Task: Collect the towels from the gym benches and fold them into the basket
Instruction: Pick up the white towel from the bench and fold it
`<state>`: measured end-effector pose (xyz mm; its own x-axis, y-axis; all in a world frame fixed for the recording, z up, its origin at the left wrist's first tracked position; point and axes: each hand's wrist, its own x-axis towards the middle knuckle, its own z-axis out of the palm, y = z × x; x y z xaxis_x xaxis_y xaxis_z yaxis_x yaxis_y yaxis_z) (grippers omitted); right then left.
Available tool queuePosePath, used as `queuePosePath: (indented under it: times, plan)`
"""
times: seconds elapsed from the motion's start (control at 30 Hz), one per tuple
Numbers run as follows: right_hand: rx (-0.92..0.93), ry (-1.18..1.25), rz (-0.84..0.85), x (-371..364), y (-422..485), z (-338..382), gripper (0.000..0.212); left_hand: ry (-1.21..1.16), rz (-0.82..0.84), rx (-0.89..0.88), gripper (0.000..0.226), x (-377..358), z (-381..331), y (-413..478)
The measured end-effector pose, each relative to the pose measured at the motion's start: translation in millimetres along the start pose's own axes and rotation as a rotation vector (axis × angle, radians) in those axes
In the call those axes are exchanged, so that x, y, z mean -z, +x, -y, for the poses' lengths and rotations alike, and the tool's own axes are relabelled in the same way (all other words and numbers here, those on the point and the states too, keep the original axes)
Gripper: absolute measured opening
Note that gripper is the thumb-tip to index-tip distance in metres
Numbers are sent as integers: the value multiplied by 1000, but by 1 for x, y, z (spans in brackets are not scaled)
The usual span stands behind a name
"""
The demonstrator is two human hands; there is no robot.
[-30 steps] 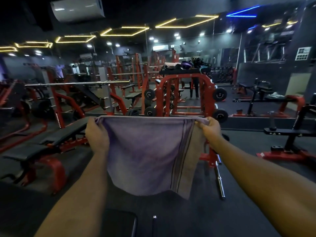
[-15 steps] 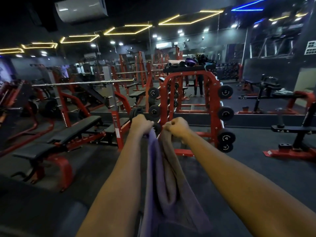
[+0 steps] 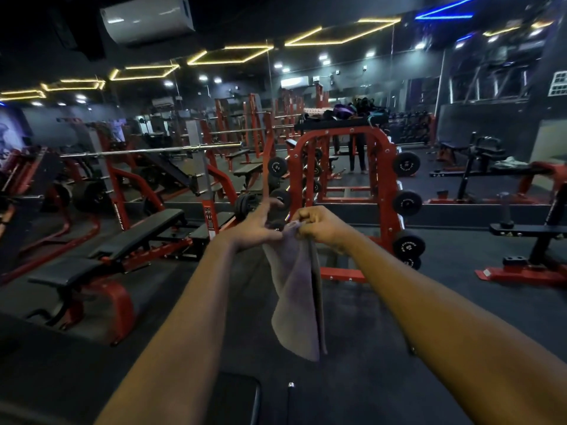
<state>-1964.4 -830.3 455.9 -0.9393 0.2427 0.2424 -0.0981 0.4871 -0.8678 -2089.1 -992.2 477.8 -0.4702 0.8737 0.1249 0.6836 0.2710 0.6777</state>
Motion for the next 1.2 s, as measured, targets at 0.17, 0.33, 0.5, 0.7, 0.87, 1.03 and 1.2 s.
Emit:
queuePosePath:
  times: [0.17, 0.33, 0.5, 0.7, 0.87, 1.03, 1.2]
  plan:
    - [-3, 82, -235, 20, 6, 7, 28, 524, 101, 168, 31, -6, 27, 1]
    - [-240, -237, -404, 36, 4, -18, 23, 383, -149, 141, 5, 11, 34, -4]
    - [-455, -214, -359, 35, -17, -23, 16, 350, 32, 176, 5, 13, 17, -6]
    - [39, 293, -582, 78, 7, 51, 11, 8, -408, -180, 19, 81, -51, 1]
    - [-320, 451, -316, 41, 3, 5, 97, -425, -291, 52, 91, 15, -7, 5]
    - [-669, 255, -477, 14, -16, -65, 53, -166, -297, 304, 61, -56, 50, 13]
    - [-746, 275, -371, 32, -27, -81, 62, -44, -304, 364, 27, -67, 51, 26]
